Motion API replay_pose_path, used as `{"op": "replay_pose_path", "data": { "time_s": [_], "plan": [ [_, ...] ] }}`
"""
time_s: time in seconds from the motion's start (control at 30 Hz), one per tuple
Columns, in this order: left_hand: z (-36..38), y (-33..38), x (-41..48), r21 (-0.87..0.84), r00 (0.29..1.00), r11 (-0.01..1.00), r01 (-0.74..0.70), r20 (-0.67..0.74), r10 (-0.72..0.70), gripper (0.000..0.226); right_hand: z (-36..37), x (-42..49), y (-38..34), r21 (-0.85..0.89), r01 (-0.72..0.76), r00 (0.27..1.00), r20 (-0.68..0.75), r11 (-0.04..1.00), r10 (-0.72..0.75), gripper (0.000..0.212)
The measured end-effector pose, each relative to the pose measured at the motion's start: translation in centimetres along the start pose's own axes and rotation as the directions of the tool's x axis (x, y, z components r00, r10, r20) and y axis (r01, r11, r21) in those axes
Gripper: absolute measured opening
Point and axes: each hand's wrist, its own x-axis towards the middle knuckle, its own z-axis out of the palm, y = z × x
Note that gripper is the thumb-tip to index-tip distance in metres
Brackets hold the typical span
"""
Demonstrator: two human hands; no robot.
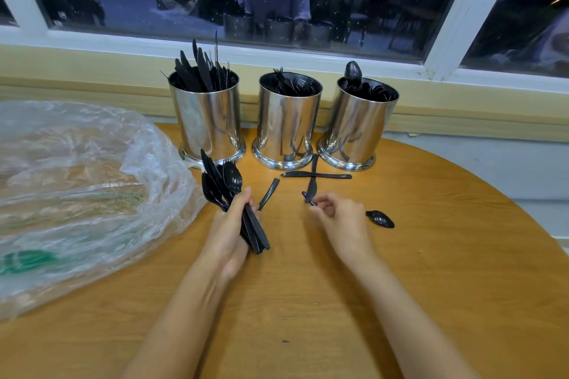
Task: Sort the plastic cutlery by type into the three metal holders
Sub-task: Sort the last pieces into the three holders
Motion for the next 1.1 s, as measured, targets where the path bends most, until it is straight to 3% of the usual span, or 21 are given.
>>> {"op": "replay_pose_path", "data": {
  "time_s": [0.13,0.27,0.4,0.5,0.57,0.67,0.73,0.8,0.9,1.0,1.1],
  "plan": [
    [0.1,-0.1,0.0,-0.014,0.999,1.0,0.014,0.041,-0.013,0.034,-1.8,1.7,2.6,-0.251,-0.051,0.997,-0.074,0.967,0.033,0.027],
    [0.1,-0.1,0.1,-0.007,0.997,0.999,0.047,0.056,-0.047,0.032,-2.6,2.9,4.4,-0.471,-0.109,0.993,-0.015,0.875,0.116,0.036],
    [0.4,-0.1,-0.3,-0.078,0.992,0.994,0.075,0.103,-0.067,0.027,-2.9,3.8,4.4,-0.547,-0.037,0.994,0.065,0.836,0.087,0.035],
    [0.3,-0.2,-0.5,-0.026,0.988,0.997,0.077,0.134,-0.073,0.026,-3.2,4.1,3.4,-0.589,0.031,0.991,0.123,0.808,0.051,0.035],
    [0.2,-0.1,-0.5,-0.005,0.984,0.998,0.068,0.165,-0.066,0.028,-3.4,4.0,2.5,-0.544,0.074,0.996,0.083,0.836,-0.034,0.03],
    [0.3,0.0,-0.5,0.026,0.987,0.999,0.025,0.159,-0.029,0.027,-3.8,3.0,0.5,-0.232,0.262,0.95,-0.108,0.937,-0.292,0.019],
    [0.5,-0.1,-0.6,0.053,0.99,0.999,0.013,0.141,-0.02,0.031,-3.5,1.8,-1.7,-0.012,0.458,0.871,-0.194,0.889,-0.451,0.019],
    [0.6,-0.2,-0.7,0.033,0.99,0.999,0.037,0.137,-0.042,0.04,-2.3,0.4,-3.2,0.101,0.579,0.804,-0.236,0.809,-0.546,0.016],
    [0.4,-0.1,-0.7,-0.03,0.982,0.997,0.066,0.177,-0.059,0.045,0.2,-1.1,-3.9,0.143,0.652,0.757,-0.183,0.744,-0.628,0.006],
    [0.2,0.1,-0.6,-0.059,0.984,0.995,0.082,0.165,-0.071,0.047,1.9,-1.7,-3.5,0.097,0.658,0.753,-0.111,0.747,-0.649,0.014],
    [0.1,0.4,-0.5,-0.048,0.99,0.992,0.116,0.09,-0.111,0.031,2.1,-1.9,-2.9,0.118,0.677,0.734,-0.035,0.727,-0.678,0.02]
  ]
}}
